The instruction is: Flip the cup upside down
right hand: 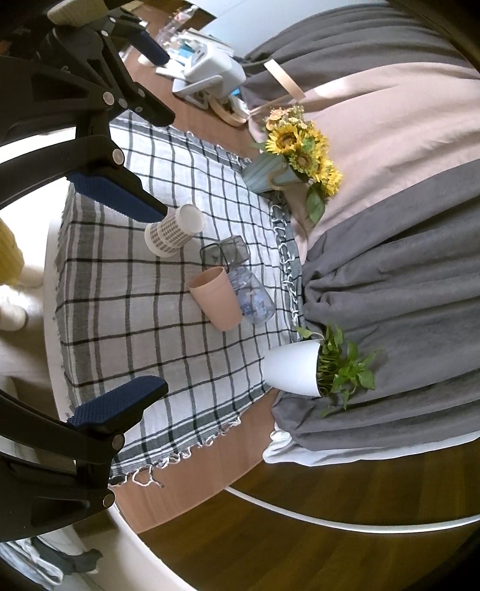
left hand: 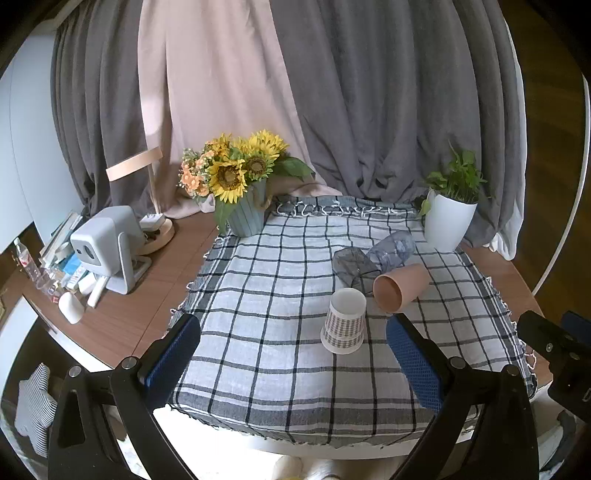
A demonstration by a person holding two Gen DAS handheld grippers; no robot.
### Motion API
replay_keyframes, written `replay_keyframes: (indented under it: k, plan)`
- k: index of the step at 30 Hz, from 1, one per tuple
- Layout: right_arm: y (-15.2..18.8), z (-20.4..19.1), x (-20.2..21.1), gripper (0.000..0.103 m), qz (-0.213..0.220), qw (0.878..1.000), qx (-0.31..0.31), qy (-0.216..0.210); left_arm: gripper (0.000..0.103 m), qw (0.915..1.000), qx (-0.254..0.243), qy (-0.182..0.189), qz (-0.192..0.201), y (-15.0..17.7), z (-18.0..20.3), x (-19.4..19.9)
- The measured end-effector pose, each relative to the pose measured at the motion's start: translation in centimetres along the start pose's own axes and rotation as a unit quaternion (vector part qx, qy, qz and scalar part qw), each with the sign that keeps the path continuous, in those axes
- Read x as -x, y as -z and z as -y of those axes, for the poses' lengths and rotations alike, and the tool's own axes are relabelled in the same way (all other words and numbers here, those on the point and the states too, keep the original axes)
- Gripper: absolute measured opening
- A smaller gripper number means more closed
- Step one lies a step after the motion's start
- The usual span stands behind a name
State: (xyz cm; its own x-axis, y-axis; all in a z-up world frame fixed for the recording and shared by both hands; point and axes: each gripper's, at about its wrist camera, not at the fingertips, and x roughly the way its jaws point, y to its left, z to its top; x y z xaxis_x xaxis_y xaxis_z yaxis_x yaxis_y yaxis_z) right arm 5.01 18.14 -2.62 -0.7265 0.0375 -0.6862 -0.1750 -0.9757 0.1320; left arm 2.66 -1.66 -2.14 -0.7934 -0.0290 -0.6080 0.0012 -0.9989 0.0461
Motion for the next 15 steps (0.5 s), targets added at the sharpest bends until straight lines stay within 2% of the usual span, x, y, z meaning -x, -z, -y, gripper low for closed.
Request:
replay_keyframes:
  k: [15]
  plan:
    - [0.13,0.49,0.02,0.085,0.001,1.0,-0.003,0.005,0.103,1.0,-0.006,-0.001,-0.001,-0.04,0.51,0.0]
